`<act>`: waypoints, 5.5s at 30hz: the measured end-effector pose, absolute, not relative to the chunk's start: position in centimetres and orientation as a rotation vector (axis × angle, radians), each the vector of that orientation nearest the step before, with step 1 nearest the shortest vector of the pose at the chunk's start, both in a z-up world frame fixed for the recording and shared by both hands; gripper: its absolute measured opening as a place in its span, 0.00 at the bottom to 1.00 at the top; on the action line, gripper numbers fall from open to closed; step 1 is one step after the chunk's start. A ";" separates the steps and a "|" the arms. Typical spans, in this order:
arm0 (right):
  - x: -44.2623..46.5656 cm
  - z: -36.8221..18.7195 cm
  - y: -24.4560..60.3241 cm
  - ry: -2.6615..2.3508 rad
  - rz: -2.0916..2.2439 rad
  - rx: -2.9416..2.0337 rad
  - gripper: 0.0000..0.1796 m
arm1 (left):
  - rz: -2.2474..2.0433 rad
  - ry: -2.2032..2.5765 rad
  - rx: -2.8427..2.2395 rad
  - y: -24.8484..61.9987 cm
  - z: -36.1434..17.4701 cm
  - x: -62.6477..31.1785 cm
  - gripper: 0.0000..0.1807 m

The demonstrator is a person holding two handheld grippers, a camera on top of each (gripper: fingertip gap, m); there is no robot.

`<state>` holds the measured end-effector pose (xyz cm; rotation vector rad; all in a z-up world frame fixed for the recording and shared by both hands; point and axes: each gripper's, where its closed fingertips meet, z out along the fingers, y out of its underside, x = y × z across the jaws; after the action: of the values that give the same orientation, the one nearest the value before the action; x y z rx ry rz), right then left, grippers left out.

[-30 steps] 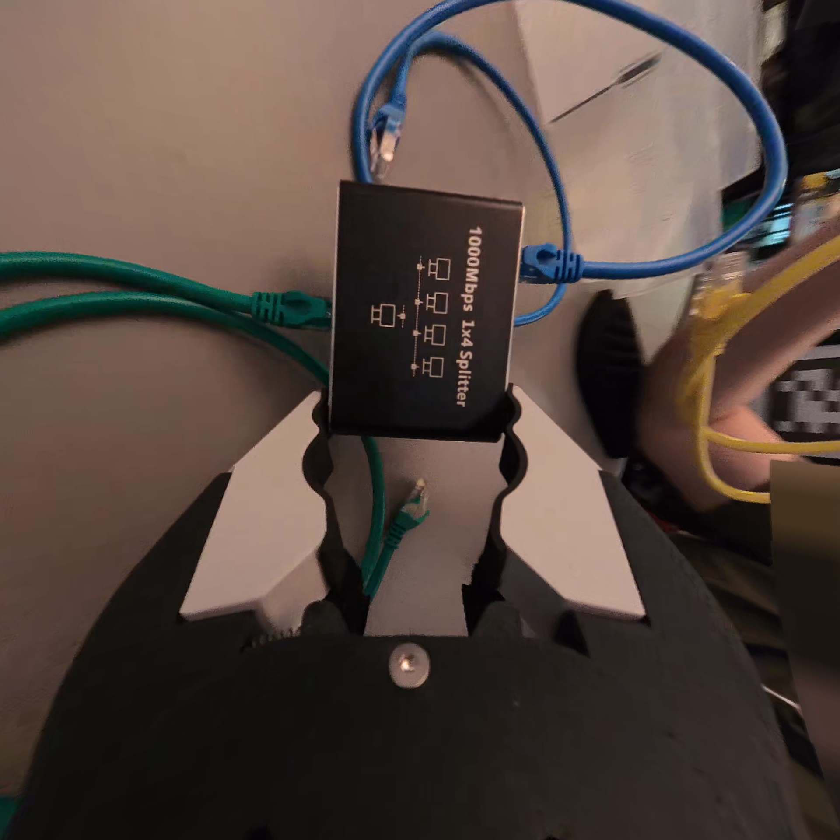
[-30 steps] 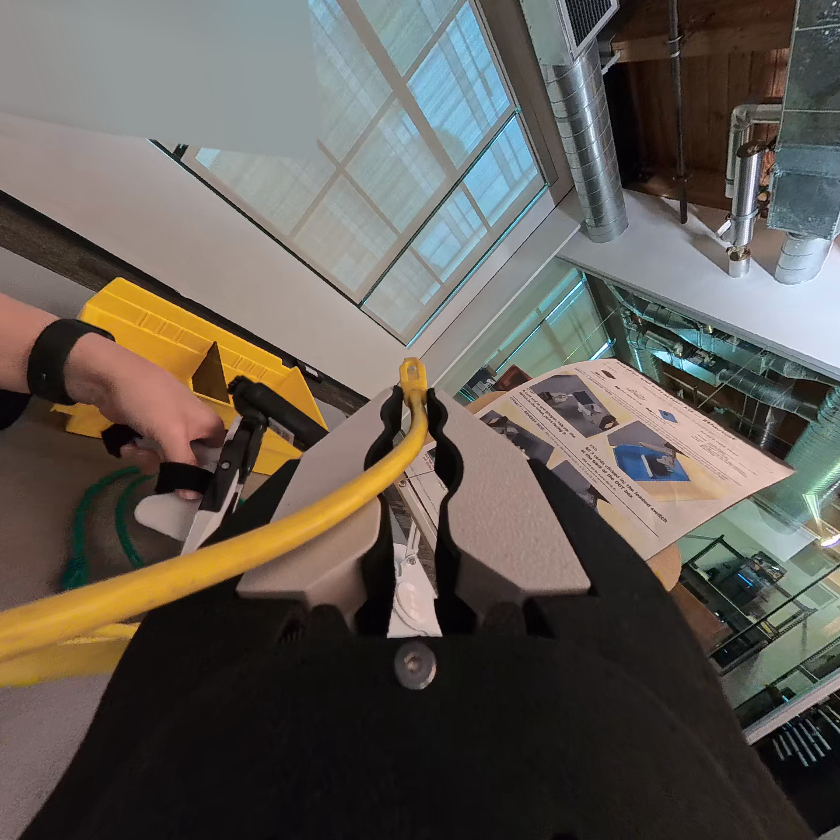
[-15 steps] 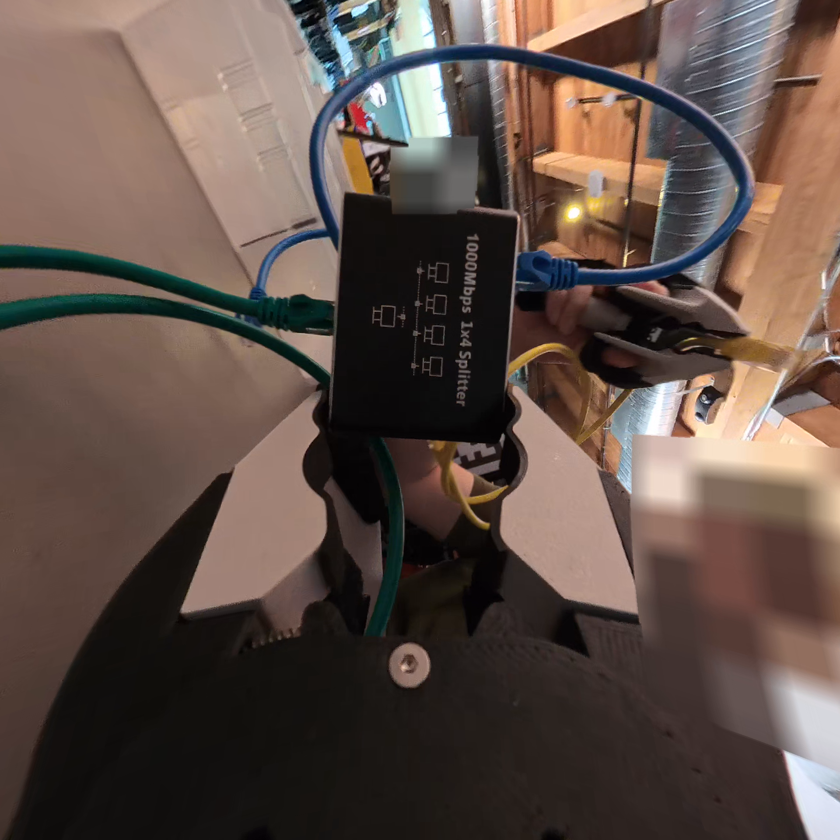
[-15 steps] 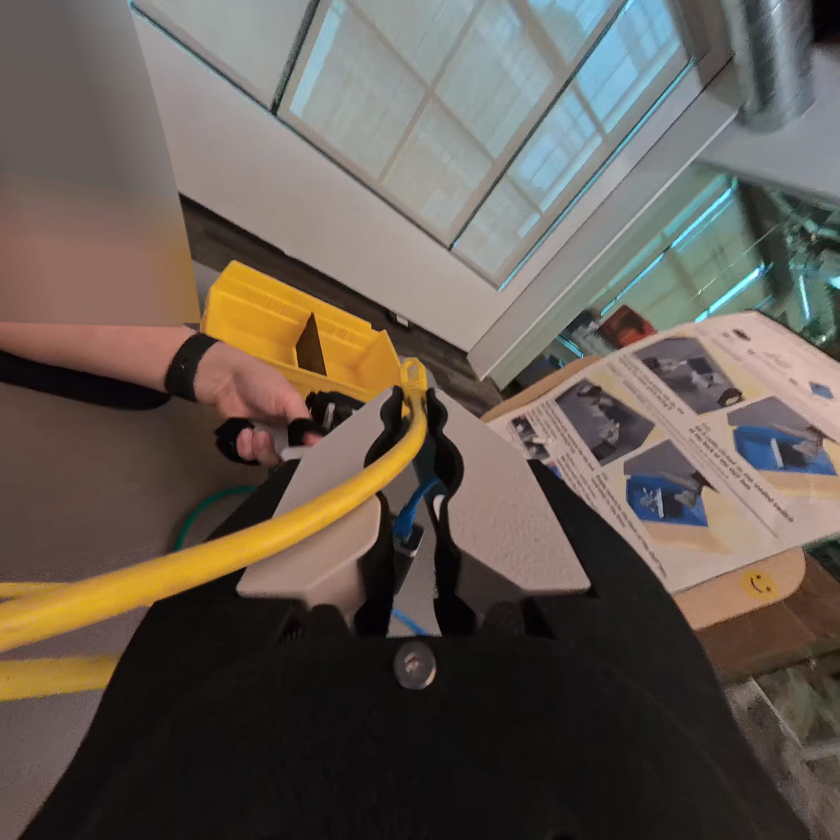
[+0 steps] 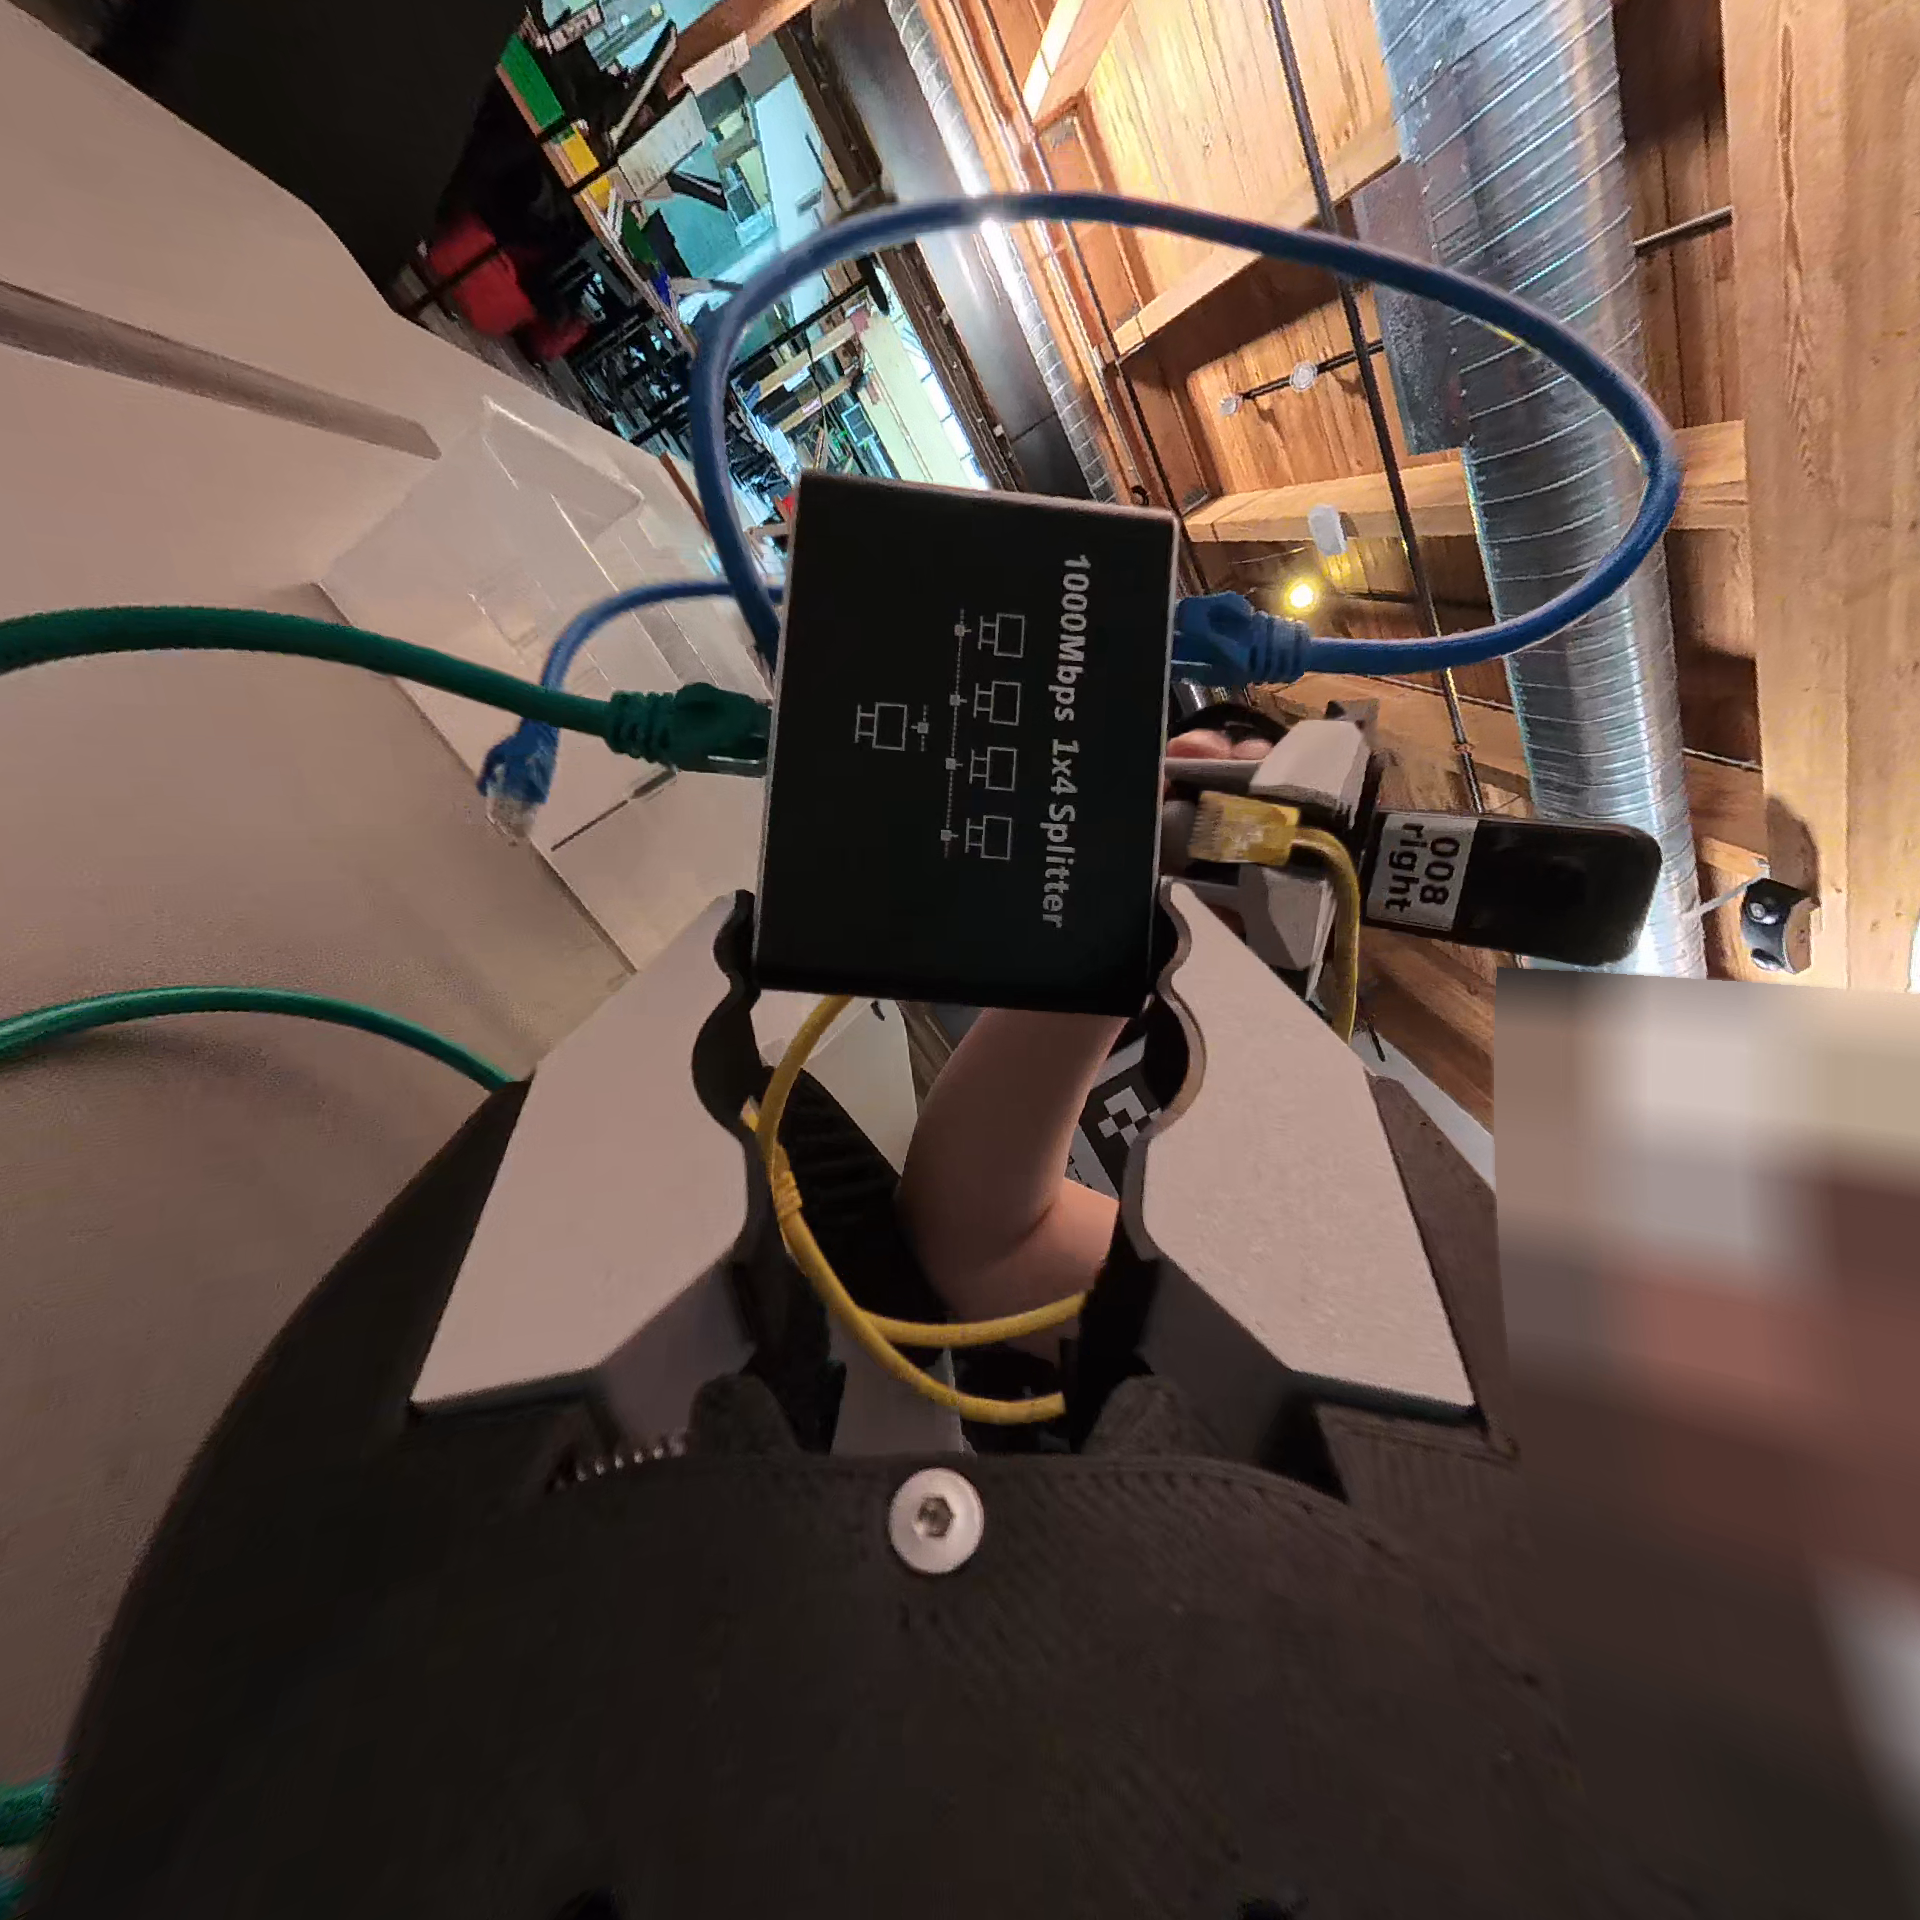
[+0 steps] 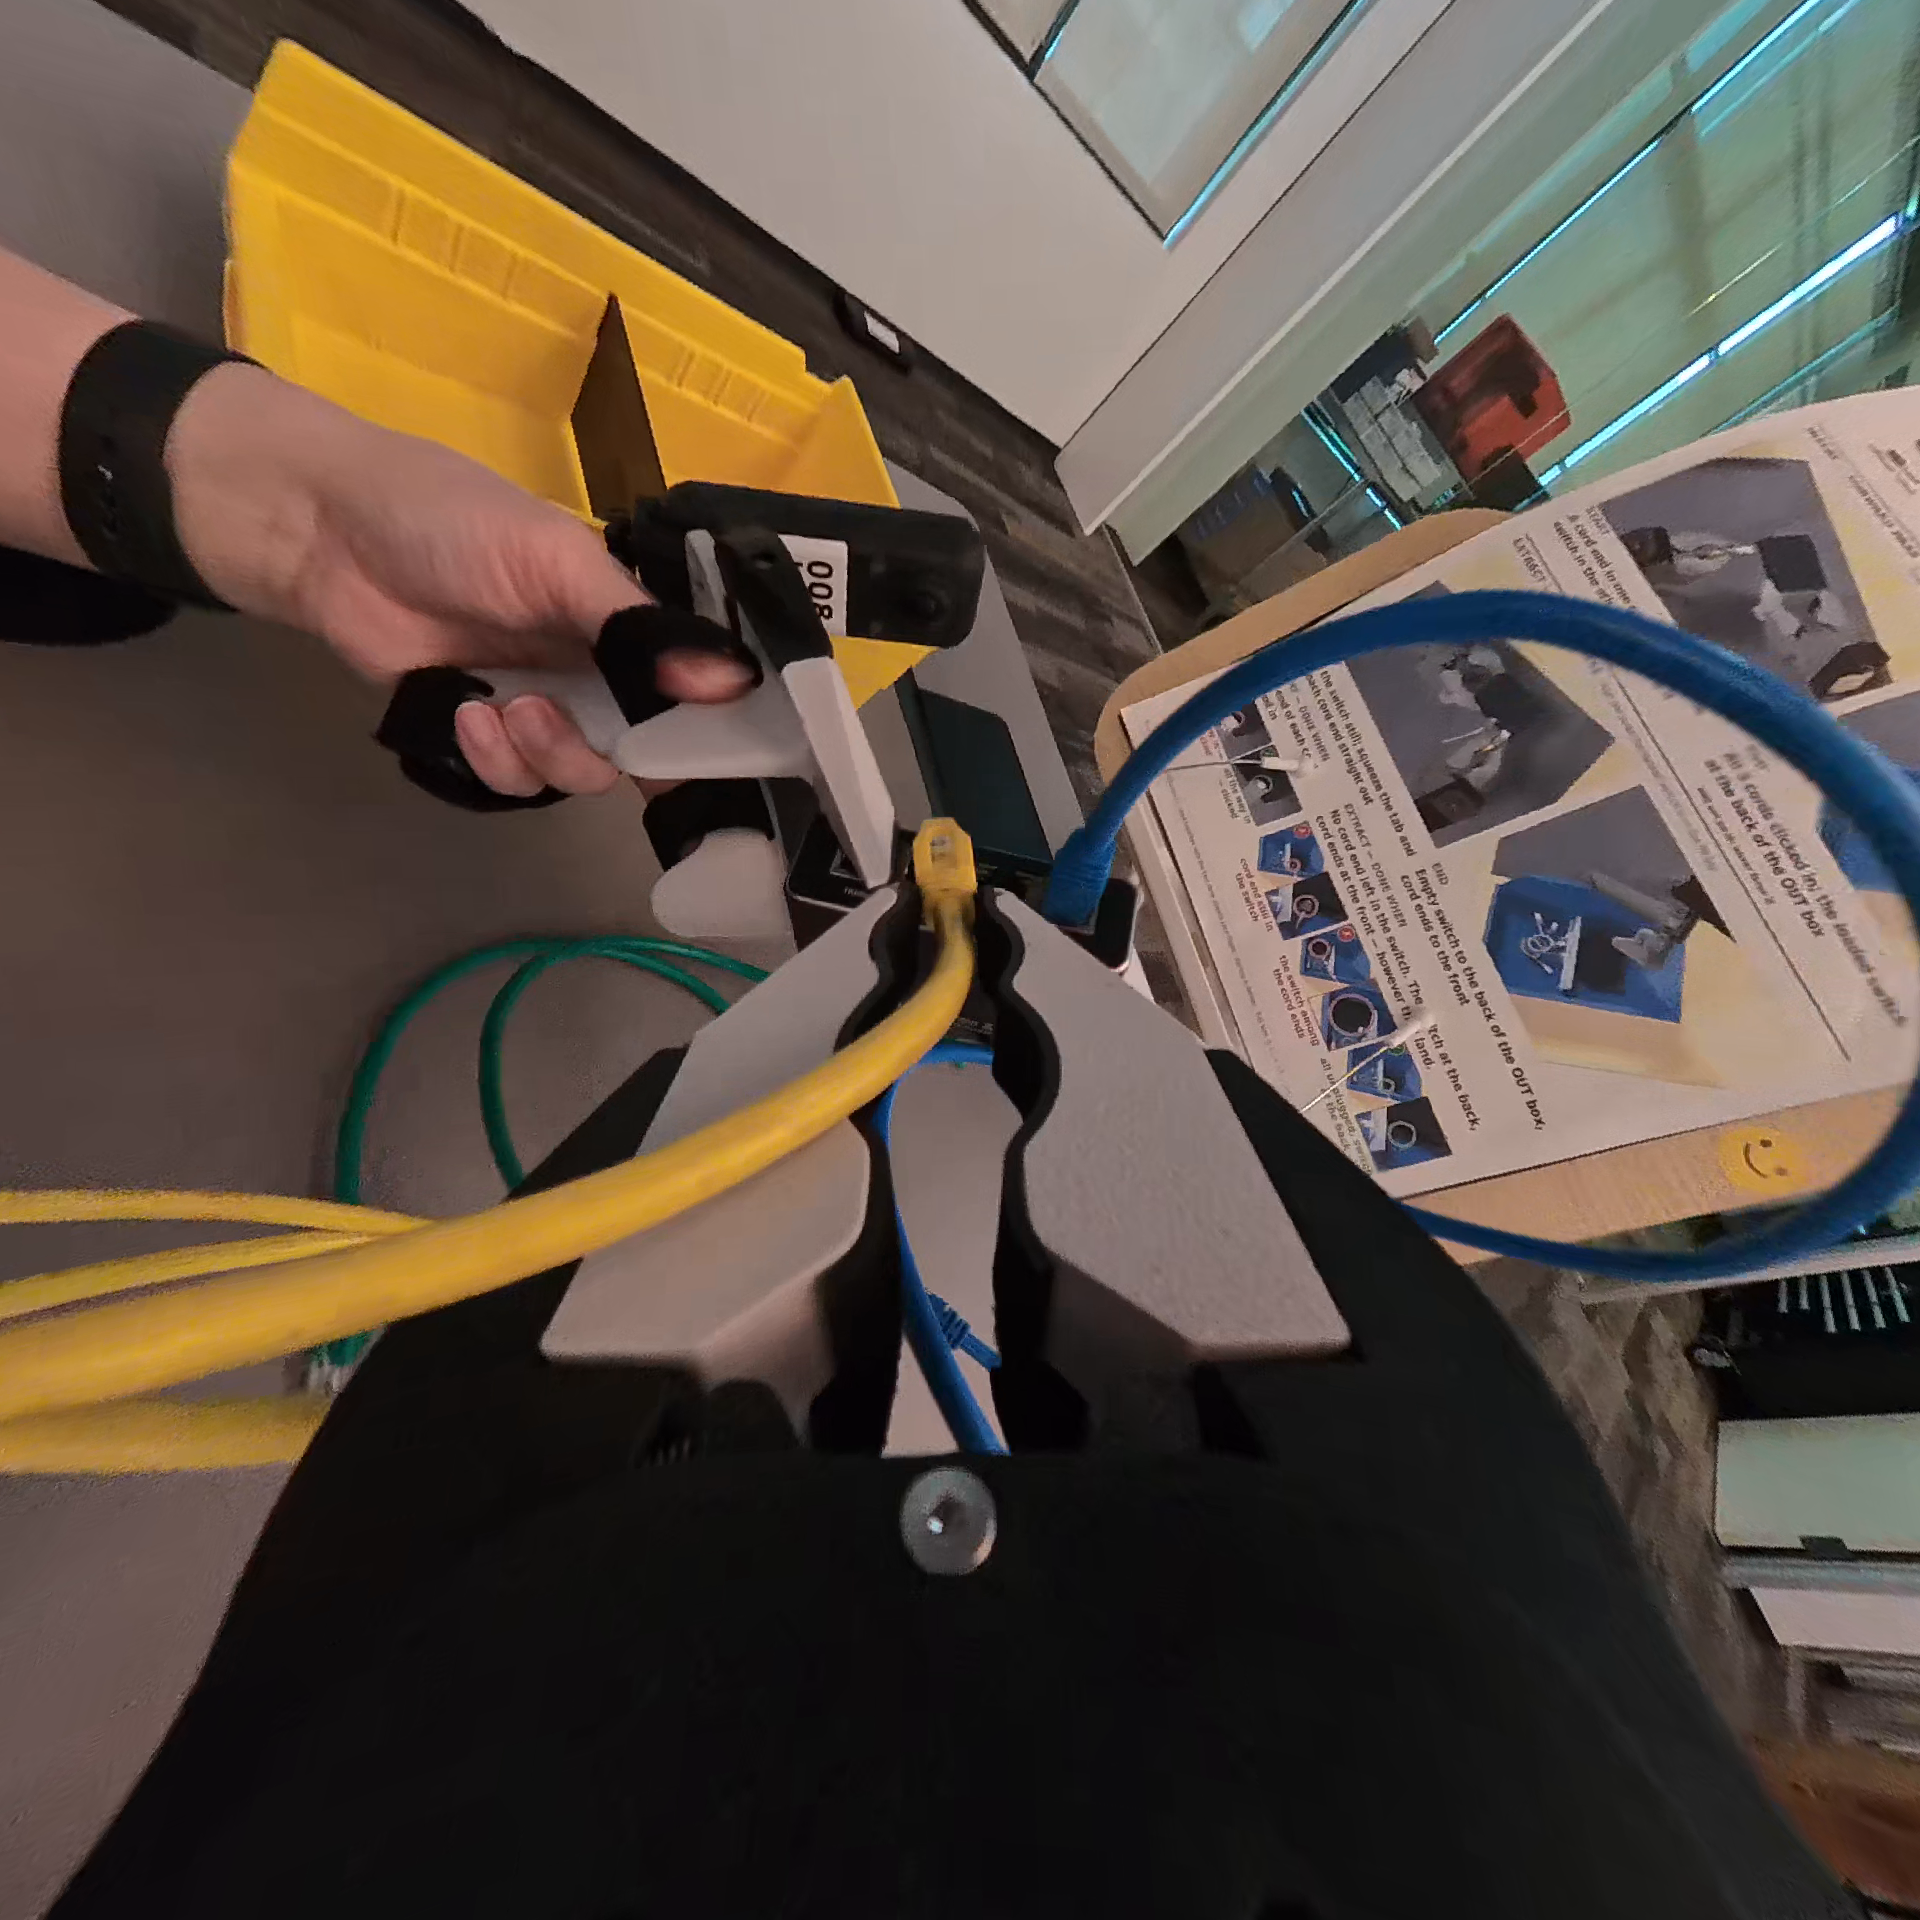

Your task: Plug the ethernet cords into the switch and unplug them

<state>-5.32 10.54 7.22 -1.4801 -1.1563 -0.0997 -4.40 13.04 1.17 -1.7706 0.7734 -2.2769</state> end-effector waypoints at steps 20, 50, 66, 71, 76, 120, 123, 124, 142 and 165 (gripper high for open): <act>-4.7 5.7 11.9 -1.002 -0.185 -1.737 0.06 | -1.710 0.842 -1.678 15.2 1.0 -4.4 0.41; -6.4 8.7 11.4 -1.009 -0.337 -1.518 0.06 | -1.417 0.694 -1.428 16.1 5.7 -6.8 0.40; -6.6 9.3 11.9 -0.817 -0.138 -1.580 0.05 | -1.547 0.548 -1.437 16.3 6.0 -7.1 0.40; -6.9 9.7 11.7 -0.816 -0.125 -1.550 0.05 | -1.549 0.557 -1.387 16.2 6.5 -7.4 0.40; -7.3 10.3 11.0 -0.881 -0.169 -1.482 0.05 | -1.402 0.611 -1.299 15.8 7.7 -8.0 0.40; -4.4 -6.6 17.8 -1.187 -0.120 -1.862 0.22 | -0.588 1.301 -2.077 18.6 -14.6 -5.3 0.39; -4.8 -7.9 18.5 -1.130 -0.076 -1.910 0.13 | -0.585 1.312 -2.087 18.5 -15.2 -5.3 0.38; -4.3 -7.9 18.8 -1.116 -0.105 -1.908 0.04 | -0.591 1.312 -2.090 18.5 -15.3 -5.2 0.38; -4.8 9.3 11.4 -0.863 0.675 -1.303 0.03 | -1.035 1.023 -1.757 19.1 -1.7 -5.6 0.55; -5.4 15.7 5.1 -0.902 0.797 -1.007 0.05 | -1.420 1.228 -1.013 7.3 9.8 -7.0 0.07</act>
<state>-5.35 5.06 15.68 -1.0074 -0.9019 0.7968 -7.01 7.30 9.81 -1.0126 1.2285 -1.4196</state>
